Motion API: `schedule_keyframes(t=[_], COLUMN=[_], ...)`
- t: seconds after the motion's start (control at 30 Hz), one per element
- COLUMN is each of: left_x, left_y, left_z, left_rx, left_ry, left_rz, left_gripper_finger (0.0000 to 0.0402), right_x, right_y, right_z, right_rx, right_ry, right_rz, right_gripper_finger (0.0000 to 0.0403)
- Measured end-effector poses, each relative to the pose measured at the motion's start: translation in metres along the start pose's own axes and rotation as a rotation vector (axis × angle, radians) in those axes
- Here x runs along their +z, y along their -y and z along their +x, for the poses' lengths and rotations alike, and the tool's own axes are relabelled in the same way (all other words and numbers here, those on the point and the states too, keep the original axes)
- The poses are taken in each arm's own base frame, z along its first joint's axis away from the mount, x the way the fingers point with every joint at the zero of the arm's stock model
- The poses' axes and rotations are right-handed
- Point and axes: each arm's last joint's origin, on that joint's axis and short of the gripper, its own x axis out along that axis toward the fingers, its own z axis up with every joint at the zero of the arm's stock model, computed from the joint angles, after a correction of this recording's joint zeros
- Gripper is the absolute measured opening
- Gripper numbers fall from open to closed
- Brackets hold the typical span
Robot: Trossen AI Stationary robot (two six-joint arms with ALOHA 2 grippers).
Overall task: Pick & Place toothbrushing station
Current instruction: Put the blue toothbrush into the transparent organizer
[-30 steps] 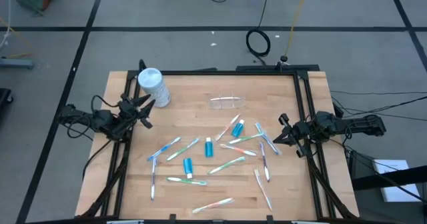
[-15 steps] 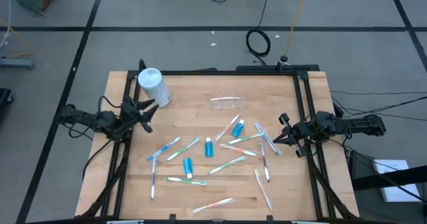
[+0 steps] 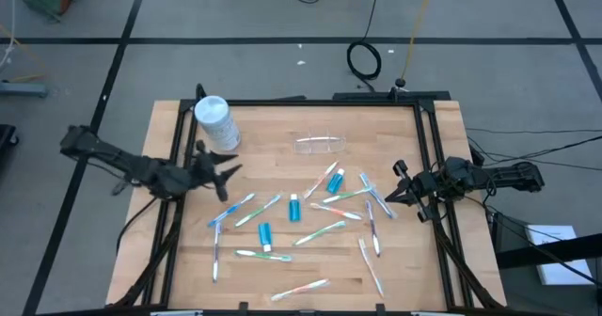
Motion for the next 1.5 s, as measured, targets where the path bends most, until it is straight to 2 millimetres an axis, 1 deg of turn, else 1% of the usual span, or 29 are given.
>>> schedule_keyframes(t=[0.1, 0.2, 0.3, 0.37, 0.47, 0.6, 0.7, 0.8, 0.87, 0.93, 1.0, 1.17, 1.27, 1.3, 1.4, 1.5], left_x=[0.001, -0.002, -0.008, -0.011, -0.017, -0.025, -0.029, -0.035, -0.039, -0.045, -0.051, -0.067, -0.071, -0.073, -0.073, -0.070], left_y=[0.018, 0.032, 0.039, 0.041, 0.043, 0.050, 0.058, 0.063, 0.063, 0.062, 0.062, 0.062, 0.062, 0.062, 0.062, 0.061], left_z=[0.014, 0.024, 0.030, 0.035, 0.042, 0.053, 0.060, 0.068, 0.073, 0.078, 0.083, 0.094, 0.099, 0.100, 0.100, 0.098], left_rx=[-0.004, -0.024, 0.015, 0.063, 0.109, 0.100, 0.042, -0.060, -0.110, -0.107, -0.081, -0.042, -0.041, -0.051, -0.096, -0.121], left_ry=[-0.152, -0.330, -0.506, -0.574, -0.614, -0.649, -0.674, -0.754, -0.815, -0.881, -0.920, -0.987, -1.014, -1.019, -1.020, -1.007], left_rz=[0.102, 0.152, 0.160, 0.159, 0.147, 0.114, 0.094, 0.100, 0.057, -0.005, -0.024, 0.023, 0.038, 0.067, 0.144, 0.141], left_gripper_finger=[0.0152, 0.0152, 0.0152, 0.0152, 0.0152, 0.0152, 0.0152, 0.0152, 0.0152, 0.0152, 0.0152, 0.0152, 0.0152, 0.0151, 0.0131, 0.0083], right_x=[0.000, 0.000, -0.001, -0.001, -0.002, -0.002, -0.003, -0.003, -0.004, -0.004, -0.005, -0.007, -0.008, -0.008, -0.008, -0.009], right_y=[0.000, 0.000, 0.000, 0.000, 0.000, 0.000, 0.001, 0.001, 0.001, 0.001, 0.001, 0.002, 0.002, 0.002, 0.002, 0.002], right_z=[0.000, 0.000, 0.000, 0.000, 0.000, 0.001, 0.001, 0.001, 0.002, 0.002, 0.003, 0.004, 0.004, 0.004, 0.005, 0.005], right_rx=[0.000, -0.001, -0.001, -0.002, -0.002, -0.003, -0.003, -0.003, -0.004, -0.004, -0.004, -0.004, -0.004, -0.004, -0.006, -0.005], right_ry=[-0.003, -0.004, -0.008, -0.011, -0.017, -0.023, -0.031, -0.038, -0.044, -0.050, -0.058, -0.075, -0.086, -0.087, -0.094, -0.097], right_rz=[-0.001, -0.001, 0.000, 0.001, 0.003, 0.005, 0.007, 0.009, 0.010, -0.004, -0.016, -0.018, -0.017, -0.020, -0.019, -0.019], right_gripper_finger=[0.0004, 0.0004, 0.0004, 0.0004, 0.0004, 0.0004, 0.0004, 0.0004, 0.0004, 0.0004, 0.0004, 0.0004, 0.0004, 0.0004, 0.0004, 0.0004])
